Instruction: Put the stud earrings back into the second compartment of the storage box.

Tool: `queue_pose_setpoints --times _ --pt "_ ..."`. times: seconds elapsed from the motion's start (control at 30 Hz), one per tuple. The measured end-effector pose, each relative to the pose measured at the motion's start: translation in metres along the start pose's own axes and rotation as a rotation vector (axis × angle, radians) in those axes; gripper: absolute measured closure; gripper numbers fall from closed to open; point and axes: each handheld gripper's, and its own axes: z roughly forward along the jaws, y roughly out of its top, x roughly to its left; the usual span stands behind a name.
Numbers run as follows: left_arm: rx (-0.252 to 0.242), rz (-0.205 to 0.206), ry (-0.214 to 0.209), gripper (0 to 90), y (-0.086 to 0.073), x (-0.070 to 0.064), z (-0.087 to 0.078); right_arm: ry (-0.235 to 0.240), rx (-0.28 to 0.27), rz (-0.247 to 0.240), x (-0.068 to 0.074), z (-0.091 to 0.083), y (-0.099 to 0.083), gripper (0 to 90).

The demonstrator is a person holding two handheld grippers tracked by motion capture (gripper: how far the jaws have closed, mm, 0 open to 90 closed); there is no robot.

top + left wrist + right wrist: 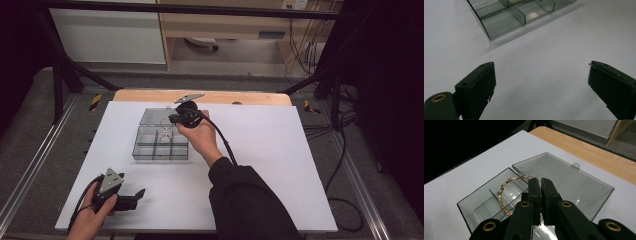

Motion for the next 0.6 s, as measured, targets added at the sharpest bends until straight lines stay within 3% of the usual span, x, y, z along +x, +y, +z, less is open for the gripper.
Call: queue_pose_setpoints --times 0.17,0.6 --pt "-0.003 0.0 -0.003 8.3 0.0 0.0 0.0 -0.01 0.012 -0.016 0.006 0.01 -0.001 87.5" --pt "0.0 -0.001 -0.001 8.2 0.0 0.001 0.0 -0.032 0.049 -0.012 0.006 0.028 -0.008 87.5"
